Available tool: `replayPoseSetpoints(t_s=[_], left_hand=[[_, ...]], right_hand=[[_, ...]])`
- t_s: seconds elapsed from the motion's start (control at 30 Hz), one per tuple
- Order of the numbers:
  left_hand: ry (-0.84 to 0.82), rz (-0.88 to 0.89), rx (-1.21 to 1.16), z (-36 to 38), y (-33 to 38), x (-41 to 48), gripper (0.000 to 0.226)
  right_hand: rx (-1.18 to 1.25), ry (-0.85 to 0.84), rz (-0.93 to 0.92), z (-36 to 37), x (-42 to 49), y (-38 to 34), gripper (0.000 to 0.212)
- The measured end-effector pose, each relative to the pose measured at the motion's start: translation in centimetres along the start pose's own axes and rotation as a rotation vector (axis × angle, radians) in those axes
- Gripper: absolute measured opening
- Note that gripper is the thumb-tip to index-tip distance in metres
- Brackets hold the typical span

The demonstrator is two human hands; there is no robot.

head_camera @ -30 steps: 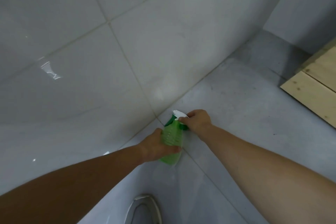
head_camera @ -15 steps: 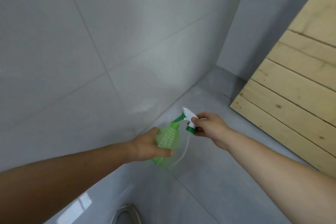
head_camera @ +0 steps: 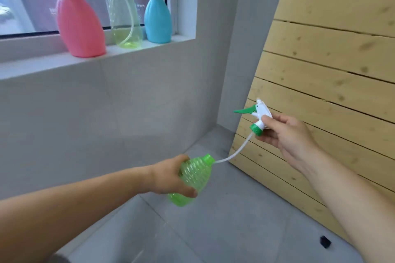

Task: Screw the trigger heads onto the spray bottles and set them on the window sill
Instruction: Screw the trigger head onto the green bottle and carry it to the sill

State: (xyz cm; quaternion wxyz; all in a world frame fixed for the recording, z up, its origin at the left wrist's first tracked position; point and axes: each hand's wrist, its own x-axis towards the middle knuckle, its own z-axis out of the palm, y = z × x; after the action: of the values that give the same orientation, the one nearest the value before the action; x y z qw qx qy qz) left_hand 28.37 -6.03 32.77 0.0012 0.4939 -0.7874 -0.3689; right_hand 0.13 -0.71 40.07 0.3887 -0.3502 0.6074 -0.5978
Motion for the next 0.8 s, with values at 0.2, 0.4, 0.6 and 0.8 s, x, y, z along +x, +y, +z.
replayPoseSetpoints(t_s=[0.2, 0.4, 0.6, 0.8], left_hand=[[0.026, 0.05, -0.142, 0.9, 0.9, -1.6, 0.083], [0.061, 0.111, -0.149, 0.9, 1.1, -2.0, 0.083], [0.033, 0.179, -0.142, 1.2, 1.5, -2.0, 0.078], [-0.025, 0.238, -0.361, 1.4, 2.6, -1.9, 0.075]], right_hand=[[0.226, 0.121, -0.044, -3.5, -2.8, -3.2, 0.013], [0.177, 0.058, -0.029, -2.9, -3.7, -2.7, 0.015], [0.121, -0.029, -0.006, -1.7, -3.3, -1.8, 0.013], [-0.031, -0.225, 0.058, 1.0, -3.9, -0.3, 0.011]])
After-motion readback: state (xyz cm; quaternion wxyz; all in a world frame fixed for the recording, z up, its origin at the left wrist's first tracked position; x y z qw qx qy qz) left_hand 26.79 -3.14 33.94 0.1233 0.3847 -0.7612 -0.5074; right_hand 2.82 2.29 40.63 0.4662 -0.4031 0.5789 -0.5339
